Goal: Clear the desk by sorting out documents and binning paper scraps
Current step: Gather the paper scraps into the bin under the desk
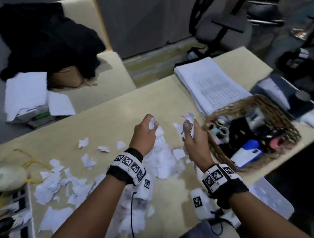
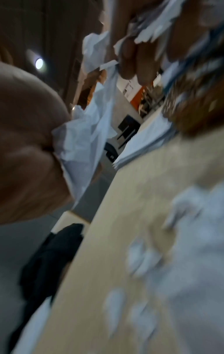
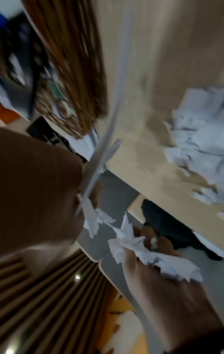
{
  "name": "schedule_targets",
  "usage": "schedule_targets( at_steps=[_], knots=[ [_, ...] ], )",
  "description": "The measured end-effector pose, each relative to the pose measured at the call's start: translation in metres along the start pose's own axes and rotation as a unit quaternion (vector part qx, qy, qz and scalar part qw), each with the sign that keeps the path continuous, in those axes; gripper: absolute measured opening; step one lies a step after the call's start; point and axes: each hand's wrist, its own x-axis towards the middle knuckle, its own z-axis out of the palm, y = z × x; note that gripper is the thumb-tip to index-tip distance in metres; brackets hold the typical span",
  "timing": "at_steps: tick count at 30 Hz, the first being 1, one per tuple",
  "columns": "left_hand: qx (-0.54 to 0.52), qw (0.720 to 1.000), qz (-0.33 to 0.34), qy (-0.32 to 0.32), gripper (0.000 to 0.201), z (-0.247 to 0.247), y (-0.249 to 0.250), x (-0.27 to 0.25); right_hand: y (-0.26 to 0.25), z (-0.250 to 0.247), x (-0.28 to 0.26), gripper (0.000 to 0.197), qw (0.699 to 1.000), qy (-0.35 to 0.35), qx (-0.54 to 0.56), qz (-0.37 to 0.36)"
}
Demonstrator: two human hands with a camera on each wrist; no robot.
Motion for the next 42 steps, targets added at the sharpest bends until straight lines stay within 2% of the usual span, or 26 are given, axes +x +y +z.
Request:
schedule_targets(
  at_steps=[2,4,6,8,11,13,16,18,19,20,22,23,26,29,31,34,37,40,42],
  knots=[
    [-0.038,0.999,0.001,-0.019,0.014,0.038,0.027,0.0,0.013,-0.038,-0.007,0.027,0.998,0.048,0.025,0.03],
    [-0.073,0.995,0.005,-0.07,0.016,0.083,0.055,-0.008,0.028,-0.082,-0.019,0.031,0.992,0.095,0.058,0.064],
    [-0.117,0.983,0.01,-0.141,0.018,0.137,0.081,-0.023,0.044,-0.132,-0.037,0.021,0.977,0.163,0.089,0.102],
    [-0.134,0.966,0.023,-0.218,0.034,0.194,0.108,-0.04,0.066,-0.183,-0.058,0.018,0.955,0.24,0.097,0.148],
    [-0.145,0.933,0.013,-0.328,0.032,0.282,0.137,-0.07,0.112,-0.249,-0.094,0.026,0.918,0.337,0.073,0.195],
    [-0.12,0.916,0.005,-0.384,0.044,0.339,0.147,-0.089,0.146,-0.283,-0.119,0.023,0.885,0.395,0.076,0.236],
    [-0.053,0.892,-0.027,-0.449,0.034,0.409,0.142,-0.11,0.202,-0.316,-0.152,0.024,0.854,0.425,0.06,0.295],
    [-0.039,0.893,-0.075,-0.442,0.011,0.447,0.124,-0.113,0.248,-0.321,-0.168,0.031,0.843,0.413,0.037,0.342],
    [-0.03,0.895,-0.106,-0.432,0.005,0.466,0.111,-0.111,0.273,-0.32,-0.174,0.033,0.839,0.403,0.03,0.364],
    [-0.009,0.894,-0.145,-0.423,0.012,0.485,0.093,-0.108,0.296,-0.317,-0.178,0.035,0.836,0.386,0.021,0.389],
    [0.017,0.891,-0.215,-0.4,0.005,0.518,0.06,-0.097,0.342,-0.31,-0.178,0.035,0.831,0.333,0.001,0.446],
    [0.033,0.891,-0.238,-0.385,0.006,0.535,0.039,-0.091,0.363,-0.305,-0.176,0.034,0.828,0.299,-0.012,0.474],
    [0.089,0.884,-0.283,-0.361,0.034,0.576,-0.01,-0.075,0.424,-0.29,-0.168,0.034,0.819,0.22,-0.024,0.53],
    [0.139,0.871,-0.293,-0.368,0.039,0.613,-0.05,-0.055,0.482,-0.273,-0.161,0.039,0.809,0.153,-0.01,0.568],
    [0.165,0.863,-0.288,-0.381,0.039,0.637,-0.07,-0.044,0.516,-0.262,-0.157,0.048,0.817,0.109,-0.007,0.567],
    [0.193,0.858,-0.276,-0.387,0.042,0.667,-0.094,-0.032,0.553,-0.251,-0.148,0.046,0.82,0.051,-0.035,0.57],
    [0.132,0.87,-0.307,-0.362,0.048,0.685,-0.111,-0.026,0.575,-0.248,-0.145,0.042,0.81,0.007,-0.041,0.585],
    [0.103,0.885,-0.319,-0.323,0.055,0.682,-0.112,-0.023,0.574,-0.251,-0.147,0.038,0.816,0.026,-0.003,0.577],
    [0.113,0.882,-0.297,-0.347,0.054,0.67,-0.104,-0.026,0.561,-0.256,-0.152,0.036,0.822,0.041,0.041,0.566]
  ],
)
